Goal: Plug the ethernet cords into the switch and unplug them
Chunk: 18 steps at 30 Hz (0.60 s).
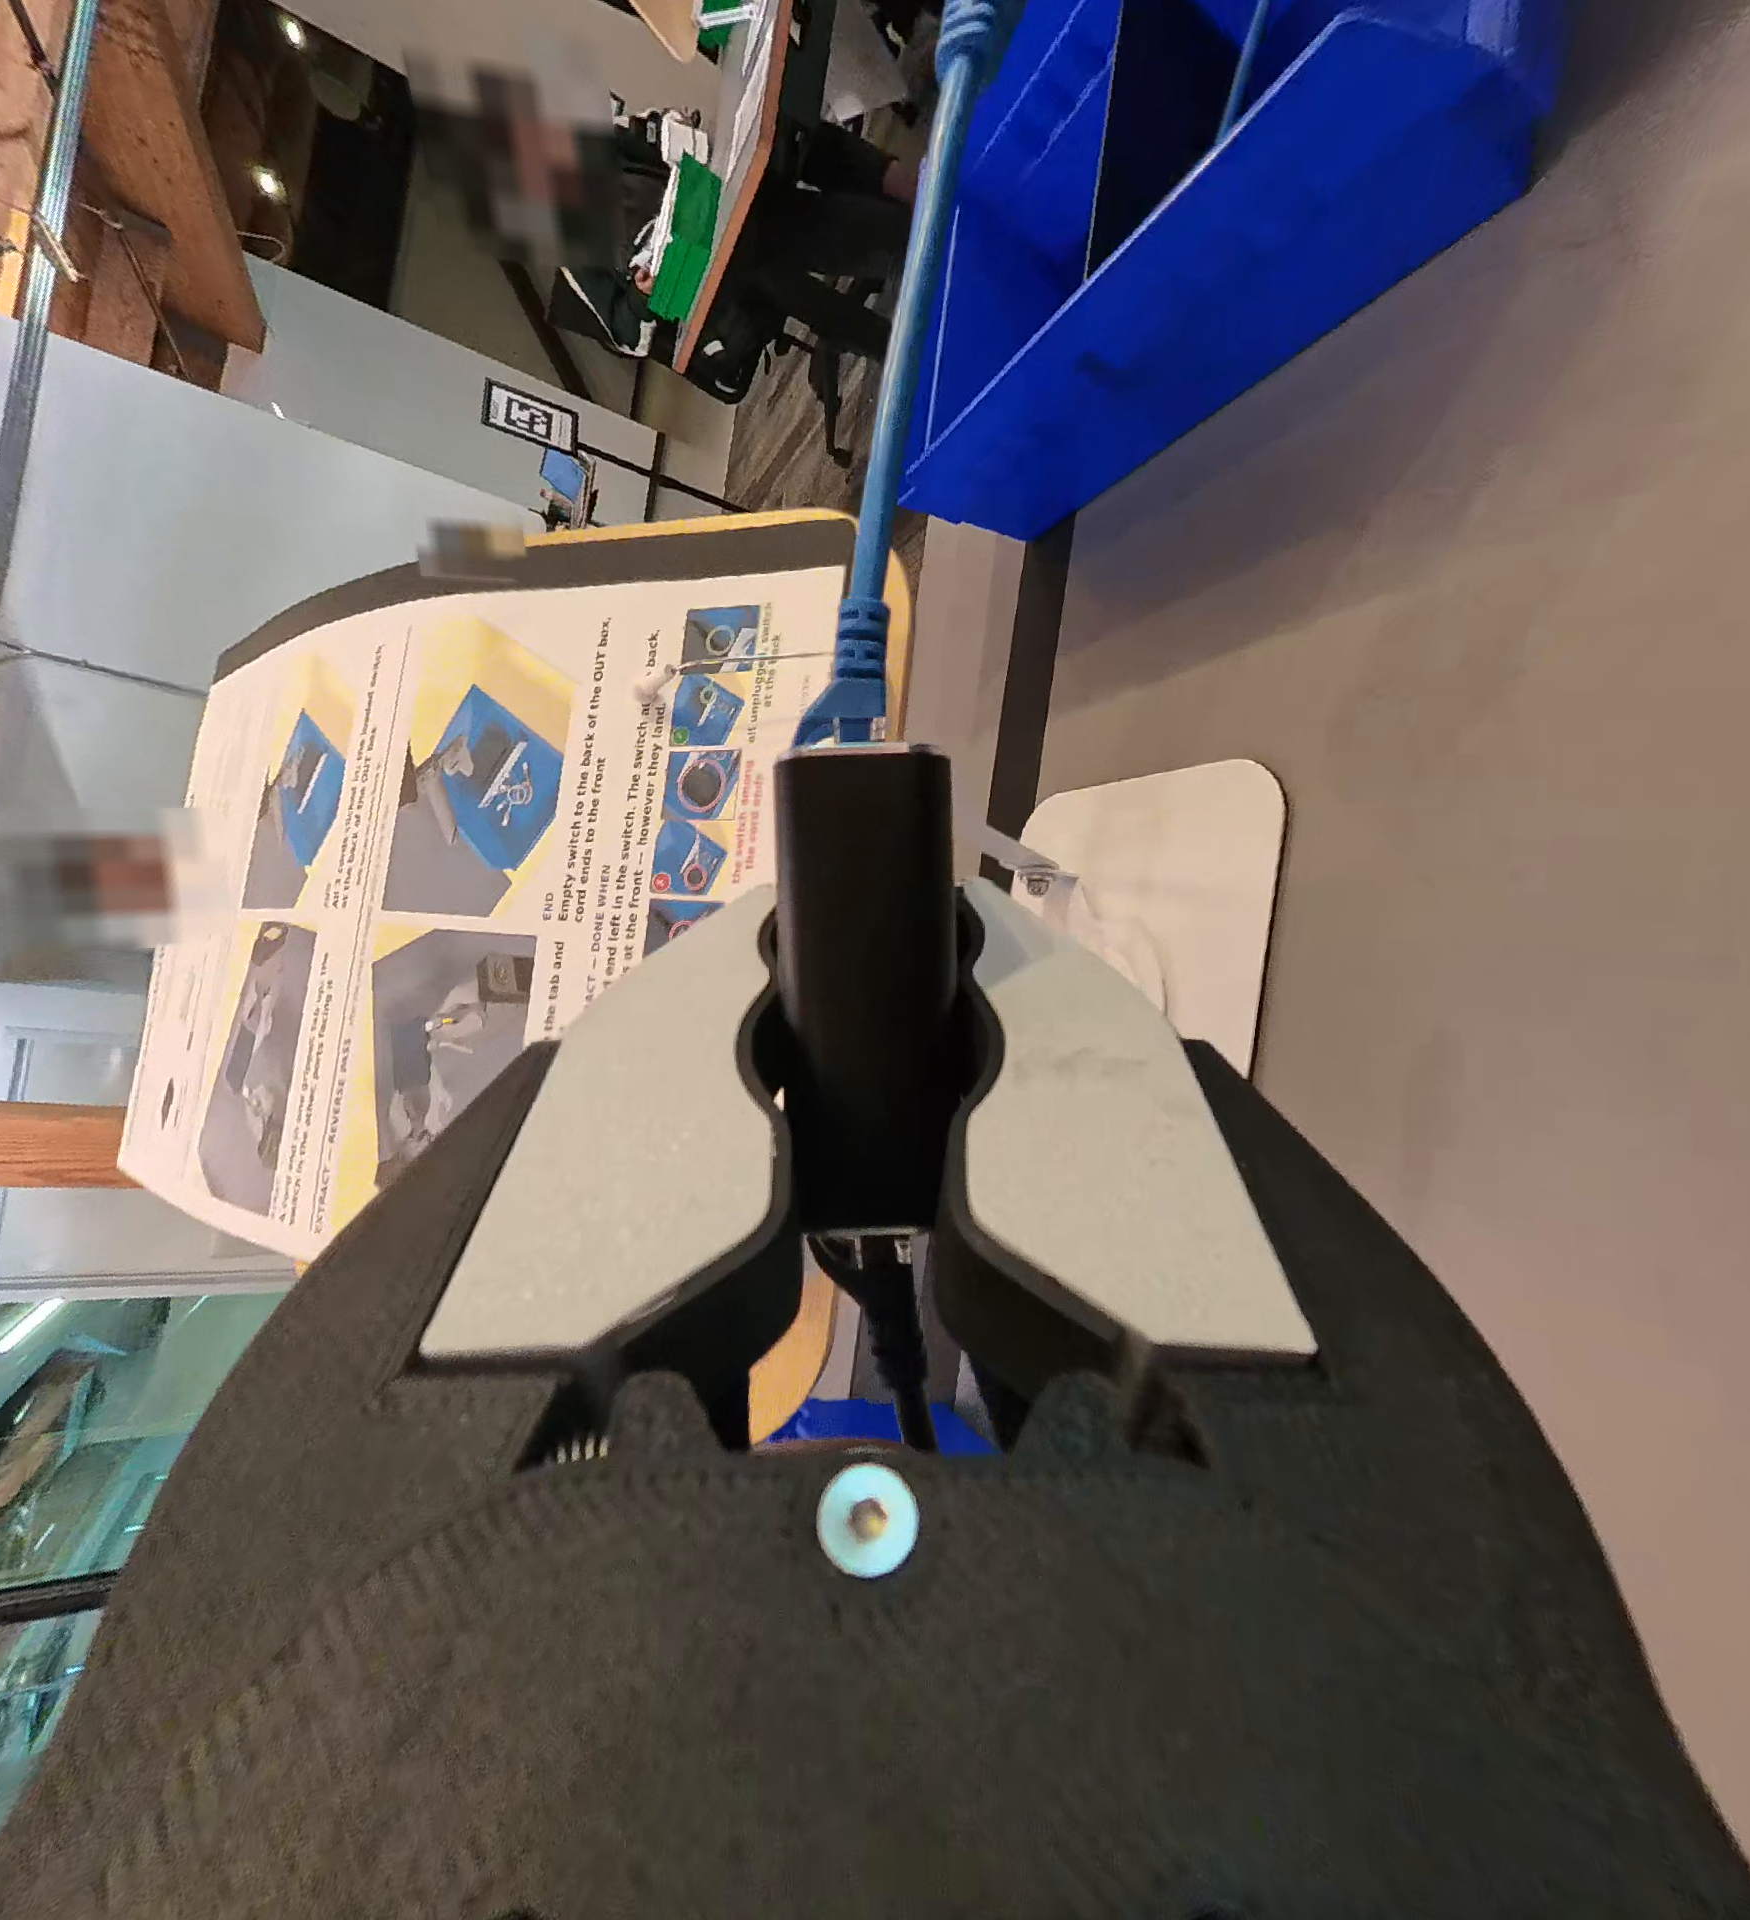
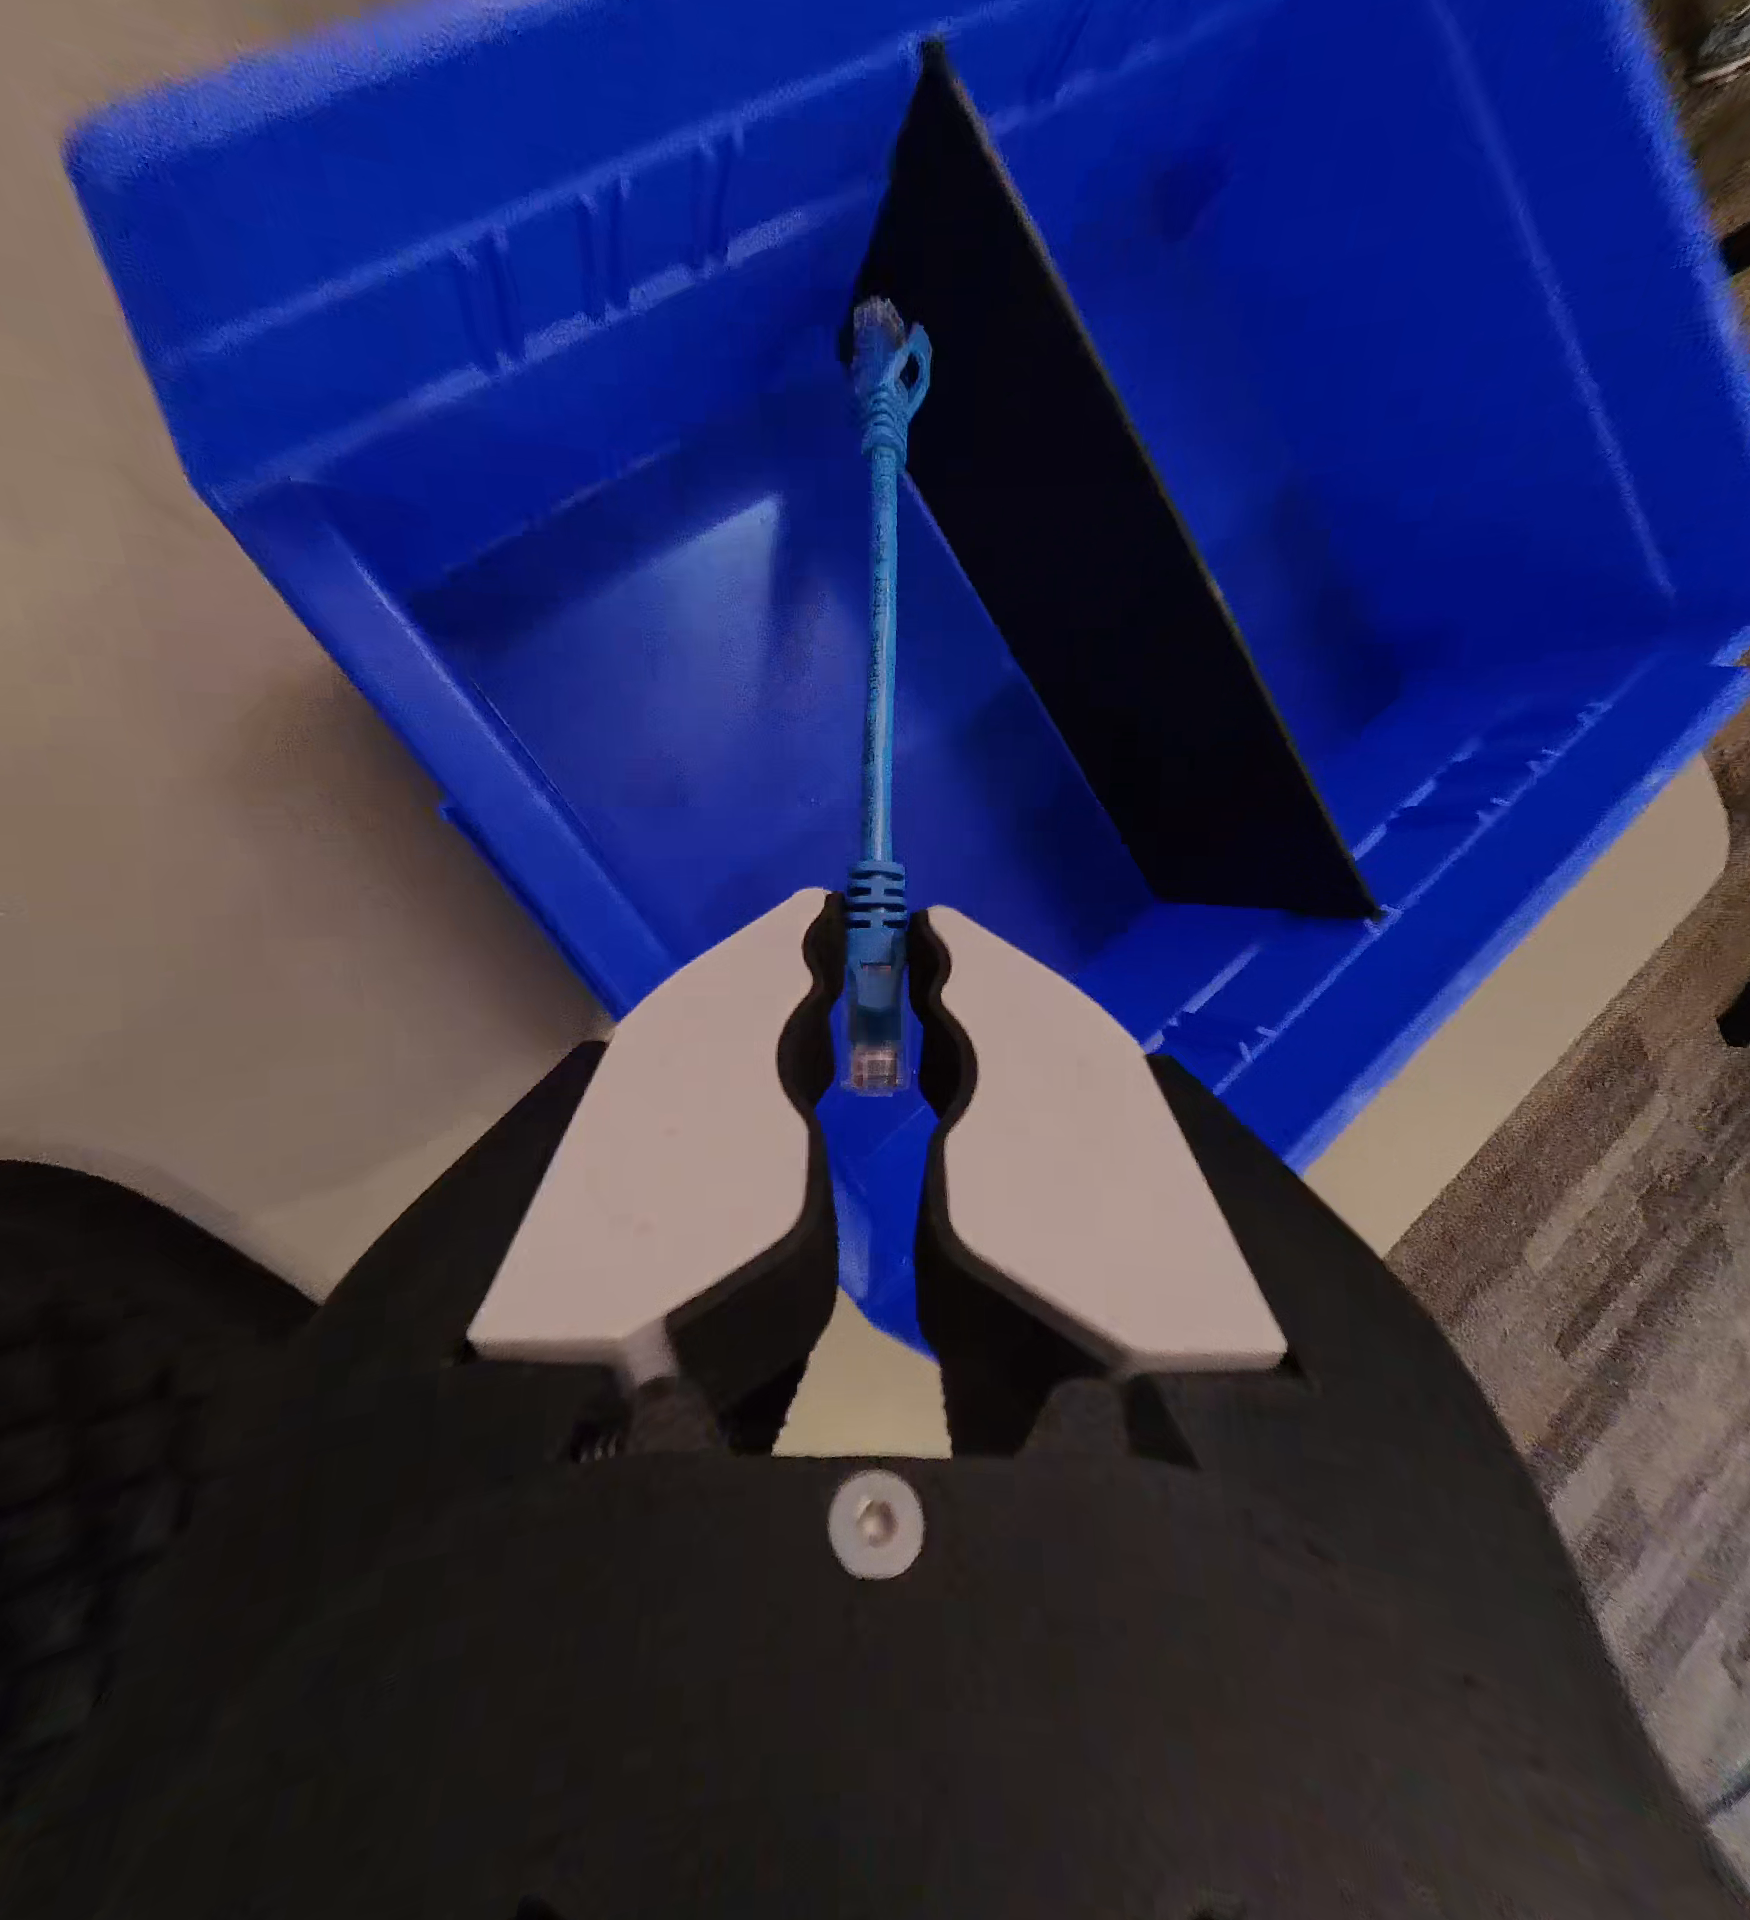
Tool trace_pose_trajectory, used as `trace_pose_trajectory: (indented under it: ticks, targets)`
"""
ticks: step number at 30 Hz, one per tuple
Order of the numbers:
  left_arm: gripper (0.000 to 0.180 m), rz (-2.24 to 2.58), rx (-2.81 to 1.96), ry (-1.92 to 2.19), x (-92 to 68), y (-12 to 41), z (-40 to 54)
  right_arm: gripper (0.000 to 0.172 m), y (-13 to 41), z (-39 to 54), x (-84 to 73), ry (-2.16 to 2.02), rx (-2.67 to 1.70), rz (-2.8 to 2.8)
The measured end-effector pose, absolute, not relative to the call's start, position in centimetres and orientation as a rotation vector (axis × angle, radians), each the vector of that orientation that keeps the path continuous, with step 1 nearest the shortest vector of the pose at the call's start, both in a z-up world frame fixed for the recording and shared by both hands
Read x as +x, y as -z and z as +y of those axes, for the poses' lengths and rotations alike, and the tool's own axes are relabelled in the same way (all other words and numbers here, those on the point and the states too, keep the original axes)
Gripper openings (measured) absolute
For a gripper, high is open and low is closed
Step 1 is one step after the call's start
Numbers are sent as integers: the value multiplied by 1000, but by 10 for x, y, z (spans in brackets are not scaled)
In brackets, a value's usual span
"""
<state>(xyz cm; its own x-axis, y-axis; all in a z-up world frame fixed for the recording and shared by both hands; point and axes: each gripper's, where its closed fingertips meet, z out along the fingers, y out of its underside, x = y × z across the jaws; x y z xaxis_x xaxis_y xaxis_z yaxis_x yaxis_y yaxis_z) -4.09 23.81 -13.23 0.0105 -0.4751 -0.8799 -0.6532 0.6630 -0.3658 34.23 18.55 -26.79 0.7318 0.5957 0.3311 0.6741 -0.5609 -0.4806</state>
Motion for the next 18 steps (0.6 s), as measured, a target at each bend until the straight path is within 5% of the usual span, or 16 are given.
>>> trace_pose_trajectory:
  ticks: [4, 6, 9, 18]
  targets:
    - [26, 1652, -937, -177, -39, 139, 238, 13, 286, 195, 349, 233, -2388, -964]
    - [26, 1655, -939, -183, -39, 141, 239, 46, 283, 202, 356, 306, -2384, -923]
    - [26, 1655, -938, -215, -39, 140, 241, 58, 254, 203, 354, 357, -2292, -861]
    - [26, 1693, -864, -279, -24, 126, 231, 47, 109, 158, 137, 310, -1484, -1280]
